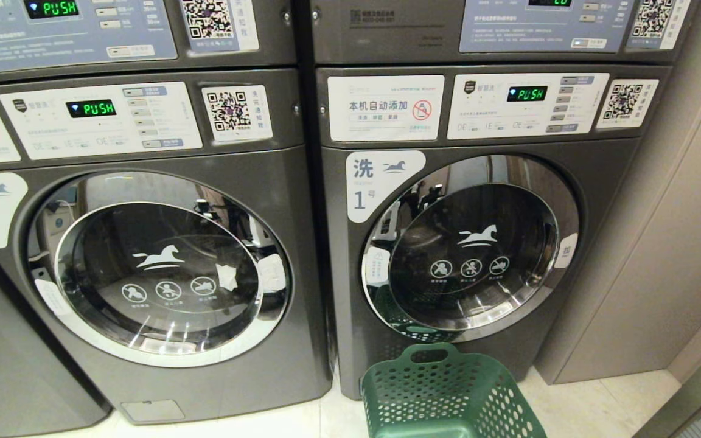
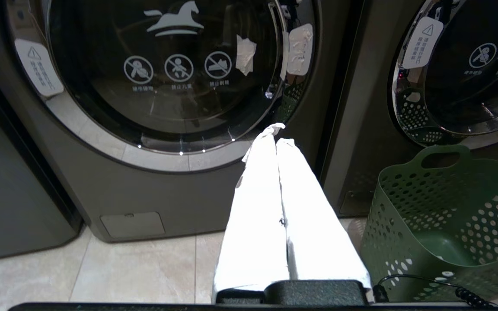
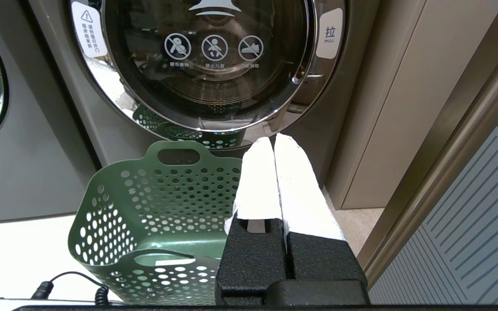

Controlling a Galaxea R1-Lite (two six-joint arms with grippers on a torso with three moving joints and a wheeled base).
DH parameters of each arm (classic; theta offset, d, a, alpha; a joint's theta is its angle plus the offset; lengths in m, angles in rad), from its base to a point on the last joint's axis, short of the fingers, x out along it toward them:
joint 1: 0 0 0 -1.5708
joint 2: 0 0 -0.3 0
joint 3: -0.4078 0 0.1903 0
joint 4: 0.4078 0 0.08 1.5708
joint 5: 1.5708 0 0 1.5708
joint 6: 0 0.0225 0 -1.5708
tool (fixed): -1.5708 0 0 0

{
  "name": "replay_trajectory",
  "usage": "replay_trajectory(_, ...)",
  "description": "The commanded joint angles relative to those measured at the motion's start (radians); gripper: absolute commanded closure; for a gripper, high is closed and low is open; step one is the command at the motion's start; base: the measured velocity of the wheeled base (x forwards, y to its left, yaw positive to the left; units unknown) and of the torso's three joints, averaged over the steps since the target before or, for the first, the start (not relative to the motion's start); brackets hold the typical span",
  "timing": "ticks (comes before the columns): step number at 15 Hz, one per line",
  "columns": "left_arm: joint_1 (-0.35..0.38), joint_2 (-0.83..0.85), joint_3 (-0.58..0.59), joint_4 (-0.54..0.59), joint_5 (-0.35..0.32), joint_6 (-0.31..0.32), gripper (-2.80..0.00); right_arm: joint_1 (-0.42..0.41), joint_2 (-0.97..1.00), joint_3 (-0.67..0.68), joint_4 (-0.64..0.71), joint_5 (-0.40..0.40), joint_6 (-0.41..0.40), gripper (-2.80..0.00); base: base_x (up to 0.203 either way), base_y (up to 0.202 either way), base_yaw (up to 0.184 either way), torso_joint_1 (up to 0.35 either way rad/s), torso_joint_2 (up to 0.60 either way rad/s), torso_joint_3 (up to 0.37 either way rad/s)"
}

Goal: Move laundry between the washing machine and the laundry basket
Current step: Open the lid of the washing machine

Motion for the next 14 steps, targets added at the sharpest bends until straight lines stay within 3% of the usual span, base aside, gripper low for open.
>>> replay_trajectory(1, 0.000, 0.001, -0.037, -0.015, -0.008, 0.017, 0.00, 0.000, 0.002, 0.000, 0.000, -0.002, 0.003, 0.00, 0.000, 0.000, 0.000, 0.000, 0.00, 0.000)
replay_trajectory(4, -0.004, 0.096, -0.322, 0.049, -0.080, 0.019, 0.00, 0.000, 0.002, 0.000, 0.000, -0.002, 0.003, 0.00, 0.000, 0.000, 0.000, 0.000, 0.00, 0.000)
replay_trajectory(6, -0.033, 0.284, -0.495, 0.142, -0.163, -0.042, 0.00, 0.000, 0.002, 0.000, 0.000, -0.002, 0.003, 0.00, 0.000, 0.000, 0.000, 0.000, 0.00, 0.000)
replay_trajectory(9, -0.071, 0.601, -0.555, 0.151, -0.308, -0.101, 0.00, 0.000, 0.002, 0.000, 0.000, -0.002, 0.003, 0.00, 0.000, 0.000, 0.000, 0.000, 0.00, 0.000)
replay_trajectory(11, -0.082, 0.838, -0.549, 0.017, -0.395, -0.117, 0.00, 0.000, 0.002, 0.000, 0.000, -0.002, 0.003, 0.00, 0.000, 0.000, 0.000, 0.000, 0.00, 0.000)
replay_trajectory(12, -0.086, 0.957, -0.551, -0.066, -0.422, -0.121, -2.80, 0.000, 0.002, 0.000, 0.000, -0.002, 0.004, 0.00, 0.000, 0.000, 0.000, 0.000, 0.00, 0.000)
replay_trajectory(14, -0.093, 1.187, -0.583, -0.220, -0.442, -0.122, -2.80, 0.000, 0.002, 0.000, 0.000, -0.002, 0.003, 0.00, 0.000, 0.000, 0.000, 0.000, 0.00, 0.000)
